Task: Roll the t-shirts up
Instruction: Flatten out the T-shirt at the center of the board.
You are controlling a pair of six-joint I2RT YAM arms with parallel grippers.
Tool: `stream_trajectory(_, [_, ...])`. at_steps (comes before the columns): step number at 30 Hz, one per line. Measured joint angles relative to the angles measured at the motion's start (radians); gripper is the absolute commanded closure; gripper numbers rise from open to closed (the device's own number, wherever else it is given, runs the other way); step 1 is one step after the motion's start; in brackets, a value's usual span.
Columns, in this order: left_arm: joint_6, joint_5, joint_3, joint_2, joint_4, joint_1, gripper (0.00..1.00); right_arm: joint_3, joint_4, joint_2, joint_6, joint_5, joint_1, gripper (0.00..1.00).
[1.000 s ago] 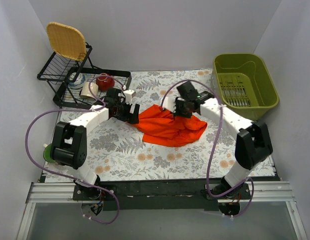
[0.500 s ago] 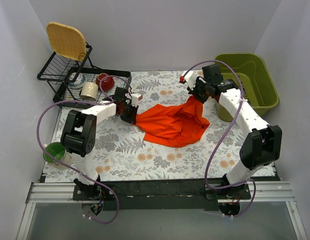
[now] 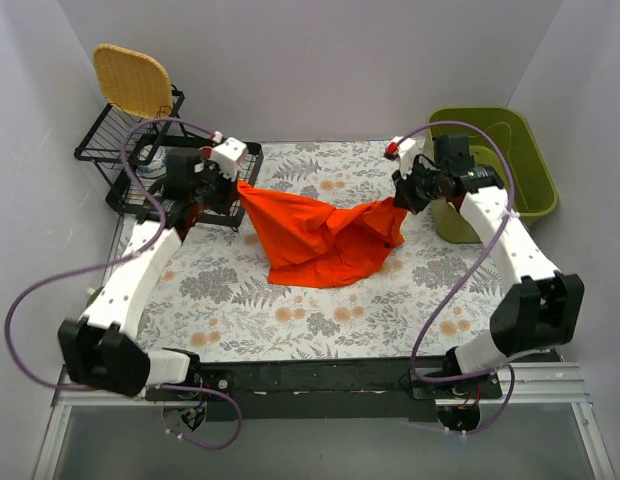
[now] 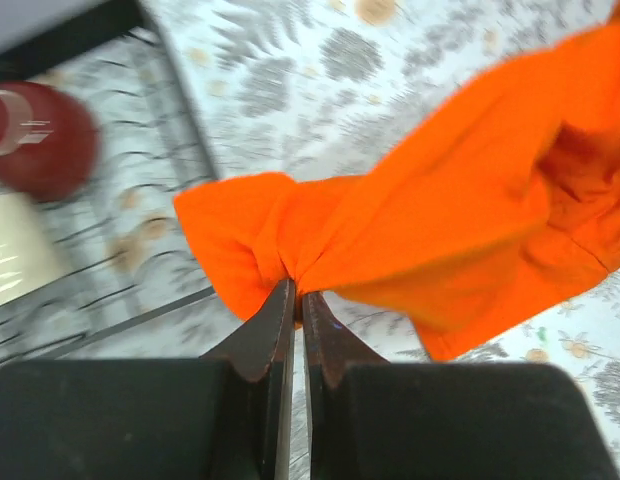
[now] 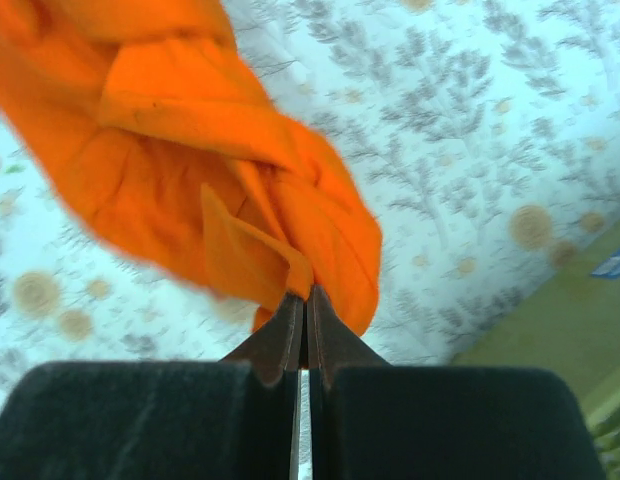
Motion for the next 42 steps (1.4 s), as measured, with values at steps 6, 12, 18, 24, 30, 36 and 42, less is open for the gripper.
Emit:
stream_trajectory(6, [0.024, -0.107, -0.122, -0.167, 0.053, 0.042, 0.52, -0.246, -0.015, -0.189, 0.019, -0.103, 0.002, 0.99])
stream_trajectory(12, [-0.063, -0.09, -0.064, 0.184, 0.066, 0.038, 0.41, -0.335, -0.053, -0.071, -0.151, -0.141, 0.002, 0.83])
stream_trajectory(18, [-0.115, -0.088, 0.25, 0.443, 0.032, 0.035, 0.38, -0.334, -0.165, 0.021, -0.399, -0.105, -0.025, 0.5])
stream_trajectory(24, [-0.168, -0.042, 0.315, 0.42, 0.055, 0.035, 0.37, -0.283, -0.283, -0.051, -0.701, -0.1, -0.077, 0.49])
stream_trajectory(30, [-0.185, -0.016, 0.285, 0.41, 0.053, 0.034, 0.36, -0.35, -0.341, -0.216, -1.04, -0.089, 0.001, 0.47])
stream_trajectory(36, [-0.185, -0.015, 0.25, 0.402, 0.035, 0.034, 0.35, -0.508, -0.368, -0.27, -1.32, -0.043, 0.046, 0.48])
stream_trajectory(42, [-0.182, -0.015, 0.219, 0.36, 0.024, 0.034, 0.34, -0.519, -0.381, -0.255, -1.412, -0.001, 0.046, 0.46])
